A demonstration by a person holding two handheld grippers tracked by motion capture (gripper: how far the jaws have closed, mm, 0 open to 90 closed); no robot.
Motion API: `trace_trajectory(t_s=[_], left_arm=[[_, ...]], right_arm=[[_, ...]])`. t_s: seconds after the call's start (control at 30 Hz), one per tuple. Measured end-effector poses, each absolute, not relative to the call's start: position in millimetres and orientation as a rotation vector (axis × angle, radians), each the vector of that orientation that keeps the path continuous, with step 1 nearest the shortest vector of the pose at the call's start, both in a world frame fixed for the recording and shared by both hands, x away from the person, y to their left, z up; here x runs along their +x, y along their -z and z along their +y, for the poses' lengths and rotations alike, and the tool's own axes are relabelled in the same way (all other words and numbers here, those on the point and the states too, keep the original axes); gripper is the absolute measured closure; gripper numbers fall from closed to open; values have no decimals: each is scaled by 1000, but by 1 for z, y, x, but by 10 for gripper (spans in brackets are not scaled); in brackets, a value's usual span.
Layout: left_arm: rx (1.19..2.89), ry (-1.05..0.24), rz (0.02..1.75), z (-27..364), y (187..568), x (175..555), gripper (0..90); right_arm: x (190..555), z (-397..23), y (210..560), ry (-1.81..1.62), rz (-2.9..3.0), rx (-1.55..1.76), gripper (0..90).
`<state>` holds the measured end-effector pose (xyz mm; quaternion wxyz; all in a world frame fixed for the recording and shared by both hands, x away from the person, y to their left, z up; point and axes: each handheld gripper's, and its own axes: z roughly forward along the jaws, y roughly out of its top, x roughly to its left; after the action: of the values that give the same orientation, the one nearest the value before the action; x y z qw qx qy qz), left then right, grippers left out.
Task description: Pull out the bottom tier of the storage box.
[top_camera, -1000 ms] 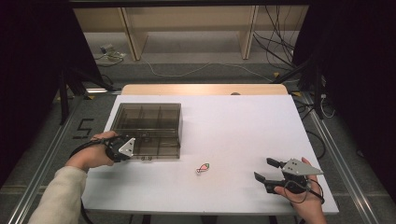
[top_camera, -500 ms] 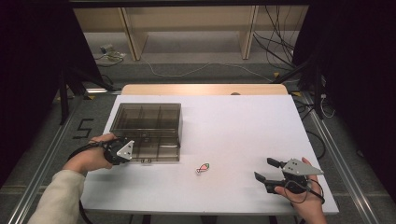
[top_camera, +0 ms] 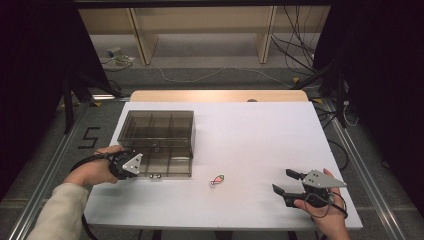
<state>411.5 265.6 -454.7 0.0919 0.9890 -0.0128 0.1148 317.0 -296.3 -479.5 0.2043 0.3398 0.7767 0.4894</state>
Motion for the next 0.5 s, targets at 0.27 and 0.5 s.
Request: trace_trajectory(t_s=[0.27,0.5], left_arm=[[2939,-318,-67,268,454,407,853],[2937,-315,-70,269,454,404,853]], right_arm=[[317,-297,479,-1361,2168,952,258],[317,-296,479,-1362,2168,948,258]])
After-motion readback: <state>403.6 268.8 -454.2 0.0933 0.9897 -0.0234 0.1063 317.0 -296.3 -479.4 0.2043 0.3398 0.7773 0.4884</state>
